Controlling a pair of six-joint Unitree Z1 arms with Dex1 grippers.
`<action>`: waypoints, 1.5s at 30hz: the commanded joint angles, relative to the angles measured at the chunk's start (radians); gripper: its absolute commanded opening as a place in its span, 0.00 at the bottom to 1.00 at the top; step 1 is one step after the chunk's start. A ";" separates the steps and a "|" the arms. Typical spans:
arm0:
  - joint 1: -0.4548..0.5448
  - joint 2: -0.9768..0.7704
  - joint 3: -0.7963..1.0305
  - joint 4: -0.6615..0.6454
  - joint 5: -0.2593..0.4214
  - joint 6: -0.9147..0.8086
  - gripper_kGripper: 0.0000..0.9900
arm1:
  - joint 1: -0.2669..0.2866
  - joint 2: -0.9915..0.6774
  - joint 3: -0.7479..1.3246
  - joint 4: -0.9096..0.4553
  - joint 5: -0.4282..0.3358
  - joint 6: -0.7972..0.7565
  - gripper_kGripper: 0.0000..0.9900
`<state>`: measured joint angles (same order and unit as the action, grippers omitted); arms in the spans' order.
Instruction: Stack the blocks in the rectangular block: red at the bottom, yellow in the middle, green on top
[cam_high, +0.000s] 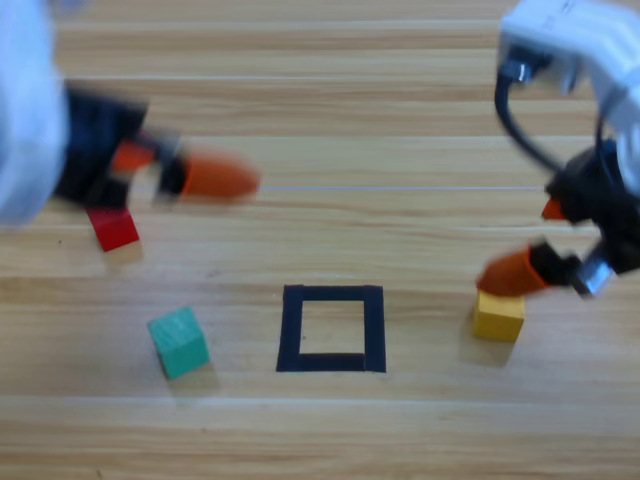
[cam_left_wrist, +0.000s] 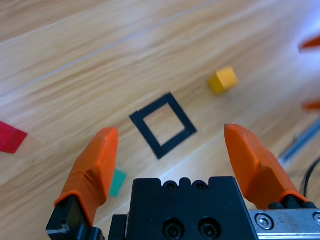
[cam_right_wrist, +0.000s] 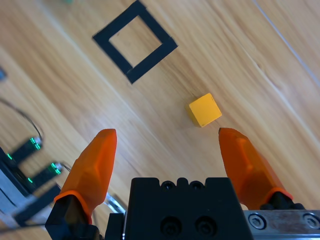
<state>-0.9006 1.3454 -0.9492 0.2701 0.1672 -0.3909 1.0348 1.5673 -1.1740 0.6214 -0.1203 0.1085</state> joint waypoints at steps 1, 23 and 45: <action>0.216 0.201 -0.169 0.179 0.003 -0.264 0.91 | -0.125 0.066 -0.021 0.009 0.001 0.260 0.91; 0.545 0.807 -0.703 0.787 -0.031 -0.546 0.91 | -0.193 0.439 -0.122 0.074 -0.061 0.685 1.00; 0.608 0.842 -0.556 0.571 -0.107 -0.539 0.88 | -0.193 0.588 -0.180 0.101 -0.024 0.732 0.39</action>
<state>-0.3143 2.1391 -1.5532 0.8930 0.0715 -0.9259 0.8664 2.1060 -1.3459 0.6882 -0.1551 0.8240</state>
